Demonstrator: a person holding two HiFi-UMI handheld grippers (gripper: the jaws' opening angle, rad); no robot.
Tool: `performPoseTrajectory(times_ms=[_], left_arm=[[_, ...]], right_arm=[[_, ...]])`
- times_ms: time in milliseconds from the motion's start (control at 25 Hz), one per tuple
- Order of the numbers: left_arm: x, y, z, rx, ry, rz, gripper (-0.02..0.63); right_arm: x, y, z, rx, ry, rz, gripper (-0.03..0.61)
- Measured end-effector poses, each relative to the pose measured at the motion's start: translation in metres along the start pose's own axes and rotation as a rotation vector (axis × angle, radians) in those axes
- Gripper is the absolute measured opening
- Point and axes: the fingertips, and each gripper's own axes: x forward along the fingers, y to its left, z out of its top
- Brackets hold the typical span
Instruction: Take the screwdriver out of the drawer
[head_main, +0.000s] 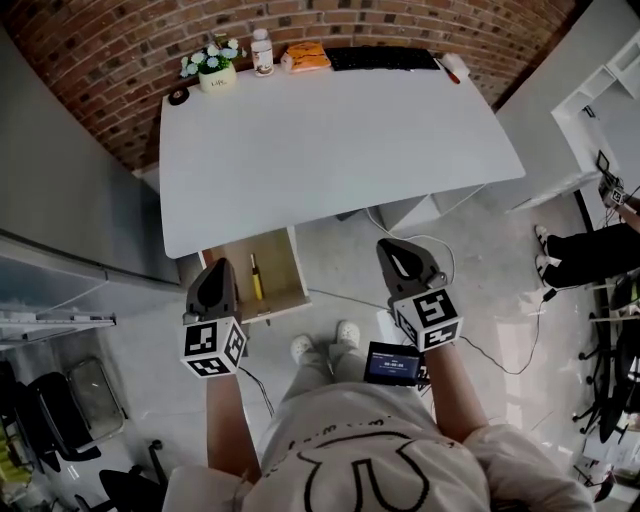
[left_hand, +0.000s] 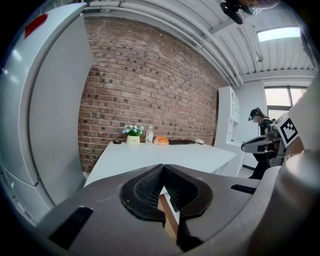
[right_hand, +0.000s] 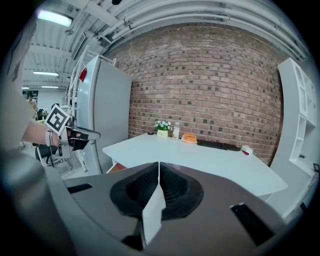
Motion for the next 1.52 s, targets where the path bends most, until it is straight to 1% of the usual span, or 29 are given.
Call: performPoseTrajectory(times_ms=[160, 320, 480, 720, 840, 1000, 1120, 1240, 1360, 1520], left_arm=[[0.001, -0.004, -0.009, -0.007, 0.025, 0.019, 0.012], [0.008, -0.01, -0.029, -0.021, 0.068, 0.031, 0.012], [0.012, -0.017, -0.063, -0.029, 0.135, 0.029, 0.012], [0.02, -0.024, -0.107, -0.033, 0.211, 0.026, 0.012], [0.023, -0.024, -0.128, -0.04, 0.24, 0.033, 0.012], [0.025, -0.021, -0.156, -0.058, 0.278, 0.032, 0.012], [0.031, -0.02, -0.176, -0.062, 0.304, 0.018, 0.012], [0.042, -0.015, -0.197, -0.071, 0.325, 0.008, 0.012], [0.053, -0.009, -0.223, -0.076, 0.363, 0.002, 0.012], [0.067, 0.0, -0.256, -0.091, 0.424, 0.002, 0.012]], right_arm=[[0.004, -0.005, -0.007, 0.007, 0.007, 0.023, 0.02], [0.007, -0.013, -0.025, 0.03, 0.034, 0.031, 0.02], [0.009, -0.014, -0.063, 0.082, 0.107, 0.039, 0.02], [0.017, -0.013, -0.103, 0.107, 0.137, 0.044, 0.02], [0.019, -0.011, -0.123, 0.117, 0.173, 0.056, 0.02], [0.027, -0.009, -0.146, 0.111, 0.2, 0.063, 0.02], [0.039, -0.006, -0.158, 0.105, 0.197, 0.07, 0.02], [0.055, 0.003, -0.176, 0.084, 0.206, 0.096, 0.02], [0.068, 0.014, -0.199, 0.068, 0.229, 0.13, 0.02], [0.083, 0.019, -0.231, 0.096, 0.268, 0.149, 0.02]])
